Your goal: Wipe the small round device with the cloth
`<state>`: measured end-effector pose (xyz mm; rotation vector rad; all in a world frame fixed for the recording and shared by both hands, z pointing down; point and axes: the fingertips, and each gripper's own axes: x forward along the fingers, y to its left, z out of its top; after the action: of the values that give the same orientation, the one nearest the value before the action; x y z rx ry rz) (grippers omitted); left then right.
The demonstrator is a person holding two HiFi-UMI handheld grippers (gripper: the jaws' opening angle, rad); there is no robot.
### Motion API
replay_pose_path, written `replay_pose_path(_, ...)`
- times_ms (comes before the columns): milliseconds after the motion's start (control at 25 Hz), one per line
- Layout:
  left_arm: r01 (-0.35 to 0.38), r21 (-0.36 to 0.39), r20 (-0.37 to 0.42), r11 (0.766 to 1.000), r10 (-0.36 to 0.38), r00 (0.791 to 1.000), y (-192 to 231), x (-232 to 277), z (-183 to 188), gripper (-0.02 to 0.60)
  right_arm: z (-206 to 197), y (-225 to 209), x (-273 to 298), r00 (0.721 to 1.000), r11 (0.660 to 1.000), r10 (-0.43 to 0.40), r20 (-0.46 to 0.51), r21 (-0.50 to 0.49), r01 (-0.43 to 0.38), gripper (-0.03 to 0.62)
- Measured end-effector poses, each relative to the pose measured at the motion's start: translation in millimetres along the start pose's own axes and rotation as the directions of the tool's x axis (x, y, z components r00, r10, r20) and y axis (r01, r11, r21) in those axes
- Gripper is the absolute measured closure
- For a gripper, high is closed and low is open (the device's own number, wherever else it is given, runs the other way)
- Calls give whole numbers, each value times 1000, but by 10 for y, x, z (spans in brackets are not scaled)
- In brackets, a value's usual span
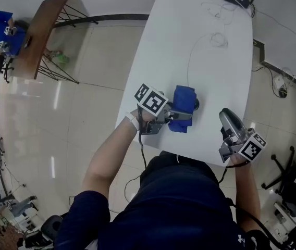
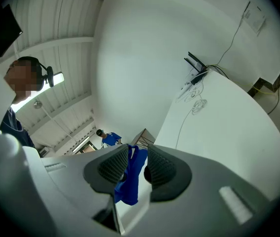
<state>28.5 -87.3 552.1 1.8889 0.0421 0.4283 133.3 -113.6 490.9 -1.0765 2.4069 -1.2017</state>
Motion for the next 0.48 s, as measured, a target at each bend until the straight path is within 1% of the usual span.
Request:
replay_pose_path(40,52,-44,14,998,-51,999,7,-66,-16,426,1,5,-2,1000,1000,-3,4,3,3,465)
replay_pose_path(120,131,-116,39,985,-127,991,64,-162,-73,426,-3,20,6,1000,1000,-6,5,6,6,465)
replay_pose_path(280,233,-228,65,945,-224,972,219,-193,-227,426,-2,42,41,1000,1000,-15,2,14,15,465)
replay_pose_path(360,253,-280,82,926,-239,967,311,-183,-268,426,4,47,61,1000,1000,-19,1,17,19,465)
replay_pose_path(440,244,-304,87,921,-228,970,467,-163,-277,426,21,41,90,1000,1000,-20,0,19,20,465)
replay_pose_path(480,228,-318,80,920,-213,974,555,-147,-280,426,34,34,110,1000,1000,-19,0,20,19,466)
